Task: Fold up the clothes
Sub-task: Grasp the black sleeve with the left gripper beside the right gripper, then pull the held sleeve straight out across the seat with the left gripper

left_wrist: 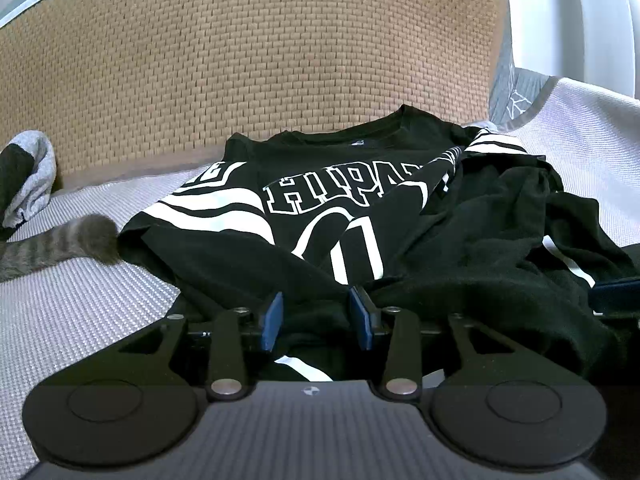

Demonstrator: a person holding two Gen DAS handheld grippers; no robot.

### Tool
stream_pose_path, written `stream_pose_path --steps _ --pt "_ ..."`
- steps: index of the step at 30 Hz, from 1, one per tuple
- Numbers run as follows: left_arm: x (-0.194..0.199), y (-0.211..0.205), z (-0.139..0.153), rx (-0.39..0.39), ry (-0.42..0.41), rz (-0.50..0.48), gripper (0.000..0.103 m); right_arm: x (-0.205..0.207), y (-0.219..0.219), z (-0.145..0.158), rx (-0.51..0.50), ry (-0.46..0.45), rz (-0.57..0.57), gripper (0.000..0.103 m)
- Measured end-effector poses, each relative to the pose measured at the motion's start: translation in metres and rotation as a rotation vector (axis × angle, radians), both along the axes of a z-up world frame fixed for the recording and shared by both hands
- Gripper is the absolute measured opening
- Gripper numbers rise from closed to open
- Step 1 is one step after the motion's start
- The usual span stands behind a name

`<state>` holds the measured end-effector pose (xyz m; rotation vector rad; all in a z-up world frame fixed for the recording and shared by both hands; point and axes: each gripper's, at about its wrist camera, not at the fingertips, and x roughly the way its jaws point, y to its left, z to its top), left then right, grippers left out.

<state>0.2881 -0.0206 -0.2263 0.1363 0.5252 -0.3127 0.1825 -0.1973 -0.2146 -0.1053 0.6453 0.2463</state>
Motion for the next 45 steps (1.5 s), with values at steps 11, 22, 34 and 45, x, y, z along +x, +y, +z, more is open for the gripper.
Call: stream_pose_path --steps 11,22,34,45 --pt "-0.018 0.015 0.043 -0.102 0.159 0.065 0.059 -0.034 0.005 -0.002 0.066 -0.074 -0.026 0.041" --pt "-0.046 -0.017 0.054 -0.154 0.238 -0.038 0.063 -0.059 0.012 -0.012 0.167 -0.116 0.02 0.041" --pt "-0.046 -0.024 0.053 -0.254 0.31 0.008 0.061 -0.058 0.0 -0.019 0.245 -0.109 0.007 0.039" --pt "-0.056 -0.057 0.053 -0.101 0.336 -0.142 0.058 -0.059 -0.007 -0.021 0.298 -0.113 0.007 0.034"
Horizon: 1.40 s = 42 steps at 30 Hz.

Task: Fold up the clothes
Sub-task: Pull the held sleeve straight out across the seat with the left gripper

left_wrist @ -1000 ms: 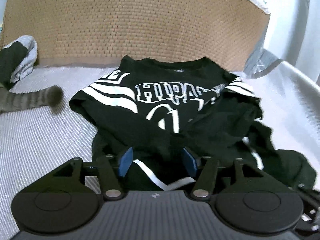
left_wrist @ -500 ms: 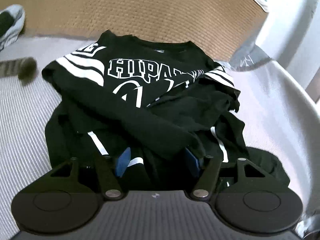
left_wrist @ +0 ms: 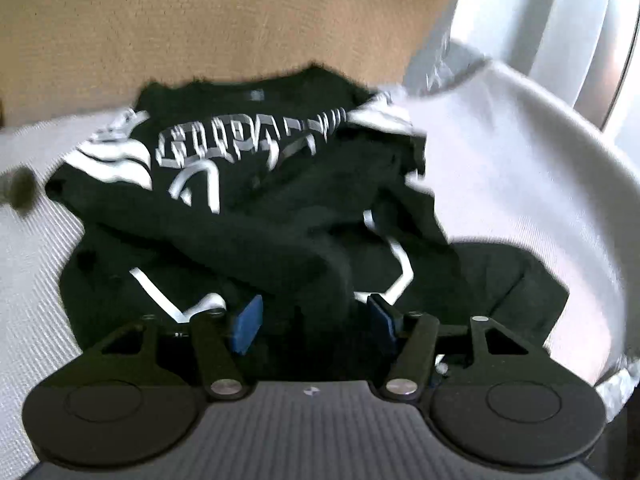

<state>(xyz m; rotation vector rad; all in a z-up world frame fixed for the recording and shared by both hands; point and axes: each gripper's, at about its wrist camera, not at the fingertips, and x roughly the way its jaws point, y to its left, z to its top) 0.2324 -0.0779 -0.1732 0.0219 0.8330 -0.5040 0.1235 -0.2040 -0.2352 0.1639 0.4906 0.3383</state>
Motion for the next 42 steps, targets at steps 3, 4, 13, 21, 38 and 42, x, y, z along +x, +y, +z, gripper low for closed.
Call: stream_pose_path --steps 3,4,13,21,38,42 --pt "0.001 -0.002 -0.005 0.041 -0.017 0.015 0.033 -0.002 -0.002 0.001 0.003 -0.01 -0.009 0.034" --pt "0.001 -0.001 -0.005 0.044 -0.019 0.014 0.028 -0.002 -0.004 0.001 0.008 -0.011 -0.01 0.034" --pt "-0.002 0.028 0.018 0.012 -0.1 0.072 0.012 -0.003 -0.015 0.001 0.068 -0.019 0.004 0.037" --pt "0.008 0.088 0.056 0.057 -0.201 0.14 0.011 -0.002 -0.014 -0.001 0.049 -0.014 0.006 0.037" --pt "0.015 0.224 0.074 0.408 -0.255 0.184 0.011 0.001 -0.015 -0.007 0.043 0.015 0.004 0.038" --pt "0.012 0.252 0.067 0.423 -0.206 0.209 0.011 0.001 -0.016 -0.008 0.046 0.018 0.004 0.038"
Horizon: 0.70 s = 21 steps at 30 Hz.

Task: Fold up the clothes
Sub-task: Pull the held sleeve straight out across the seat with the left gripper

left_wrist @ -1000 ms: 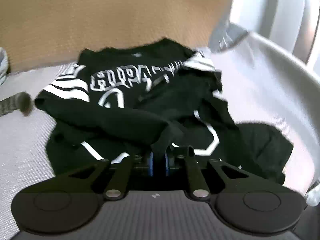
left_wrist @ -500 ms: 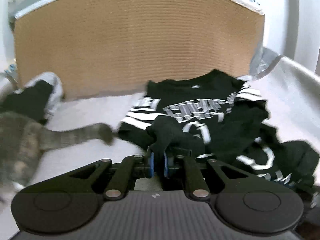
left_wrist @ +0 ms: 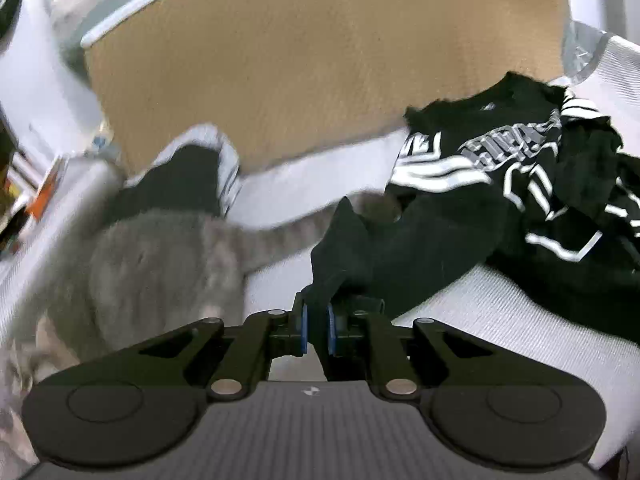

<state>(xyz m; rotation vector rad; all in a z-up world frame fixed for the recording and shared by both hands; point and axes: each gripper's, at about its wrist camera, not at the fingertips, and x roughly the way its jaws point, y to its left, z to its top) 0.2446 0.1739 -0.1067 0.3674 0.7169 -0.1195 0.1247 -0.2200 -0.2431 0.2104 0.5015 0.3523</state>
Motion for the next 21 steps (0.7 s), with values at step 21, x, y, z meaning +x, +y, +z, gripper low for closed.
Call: stream_pose_path --steps 21 --pt "0.009 0.074 -0.025 -0.105 0.354 0.082 0.011 0.004 -0.002 -0.003 0.01 0.019 -0.008 0.038"
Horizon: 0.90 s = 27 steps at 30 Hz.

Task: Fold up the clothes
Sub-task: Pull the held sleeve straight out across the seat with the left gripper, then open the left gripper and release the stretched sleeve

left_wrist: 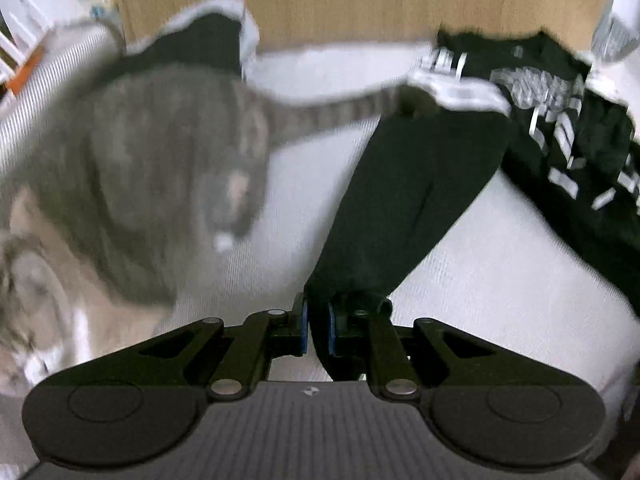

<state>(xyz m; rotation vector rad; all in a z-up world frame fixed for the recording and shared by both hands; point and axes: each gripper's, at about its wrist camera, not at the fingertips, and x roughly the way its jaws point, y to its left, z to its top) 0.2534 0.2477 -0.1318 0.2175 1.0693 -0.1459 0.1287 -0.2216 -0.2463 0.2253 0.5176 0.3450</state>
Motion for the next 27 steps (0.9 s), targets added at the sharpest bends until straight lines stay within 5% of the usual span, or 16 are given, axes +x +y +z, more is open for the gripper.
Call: stream_pose_path --steps 5,12,22,27 --pt "-0.003 0.018 -0.02 0.009 0.065 0.024 0.011 0.0 0.0 0.0 0.004 0.003 -0.004 0.038" --pt "-0.01 0.027 -0.023 0.025 0.026 0.032 0.017 0.001 0.001 -0.001 0.005 0.008 -0.009 0.038" --pt "-0.011 0.02 -0.009 -0.025 -0.124 -0.028 0.049 0.001 0.002 -0.002 -0.002 0.011 -0.008 0.039" --pt "-0.002 0.004 -0.015 -0.021 -0.127 -0.062 0.054 0.001 0.002 -0.003 -0.003 0.012 -0.008 0.039"
